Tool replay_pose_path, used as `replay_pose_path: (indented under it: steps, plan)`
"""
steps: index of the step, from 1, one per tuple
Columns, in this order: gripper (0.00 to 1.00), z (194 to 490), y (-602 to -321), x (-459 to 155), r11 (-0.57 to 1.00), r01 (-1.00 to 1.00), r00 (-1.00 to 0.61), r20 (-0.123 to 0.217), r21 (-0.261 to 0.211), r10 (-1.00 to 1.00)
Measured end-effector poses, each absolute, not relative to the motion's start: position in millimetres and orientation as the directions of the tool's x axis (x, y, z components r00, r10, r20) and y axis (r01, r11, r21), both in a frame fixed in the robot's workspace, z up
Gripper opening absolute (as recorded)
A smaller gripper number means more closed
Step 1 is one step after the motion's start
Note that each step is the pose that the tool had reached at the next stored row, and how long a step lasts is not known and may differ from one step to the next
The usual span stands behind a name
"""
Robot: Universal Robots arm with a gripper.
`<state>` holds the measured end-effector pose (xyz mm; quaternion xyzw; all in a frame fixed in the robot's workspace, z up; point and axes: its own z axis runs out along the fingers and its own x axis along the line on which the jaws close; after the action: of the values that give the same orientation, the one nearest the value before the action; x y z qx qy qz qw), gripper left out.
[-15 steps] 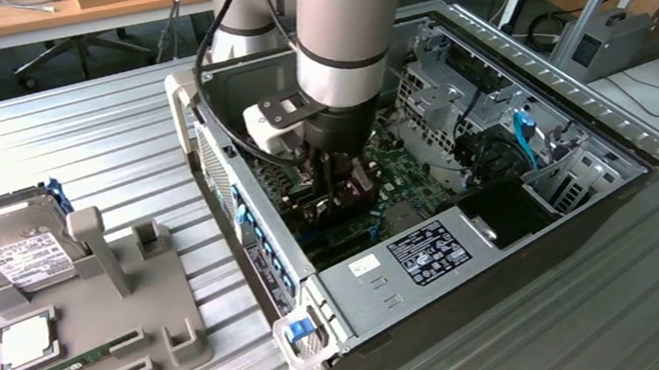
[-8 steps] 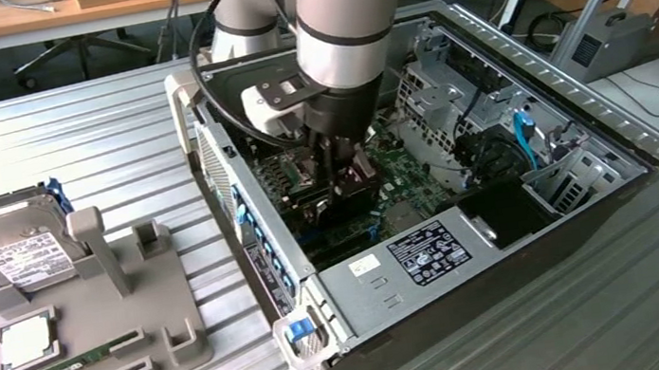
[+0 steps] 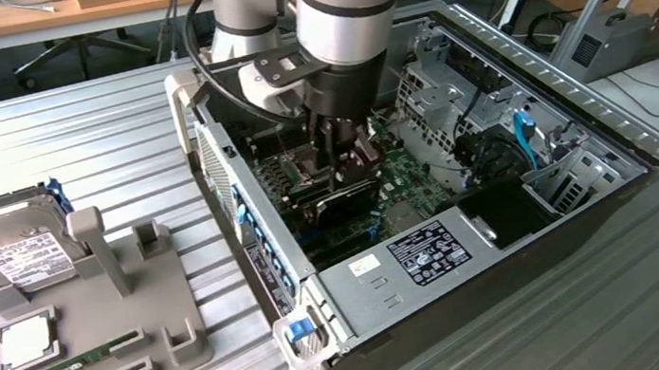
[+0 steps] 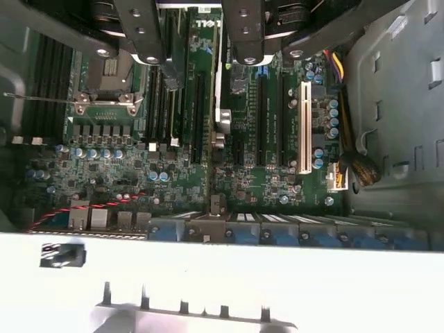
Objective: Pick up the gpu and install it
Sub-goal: 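Insert the gpu into the slot, then press down on the gpu until it lock into place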
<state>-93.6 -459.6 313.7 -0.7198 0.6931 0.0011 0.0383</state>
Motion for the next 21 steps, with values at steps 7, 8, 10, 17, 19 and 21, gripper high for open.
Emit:
replay_pose_path:
  steps: [7,8,10,17,19,21]
  plan:
    - [0.4,329.4,-458.0,-93.3,-0.036,-0.998,0.039,-0.054,-0.054,-0.998]
    - [0.4,331.6,-457.8,-93.2,-0.036,-0.998,0.039,-0.054,-0.054,-0.998]
    - [0.4,336.4,-457.4,-93.1,-0.036,-0.998,0.039,-0.054,-0.054,-0.998]
    - [0.4,343.6,-457.0,-92.9,-0.036,-0.998,0.039,-0.053,-0.054,-0.998]
    - [0.4,343.5,-457.0,-92.9,-0.036,-0.998,0.039,-0.053,-0.054,-0.998]
    - [0.4,343.5,-457.0,-92.9,-0.036,-0.998,0.039,-0.053,-0.054,-0.998]
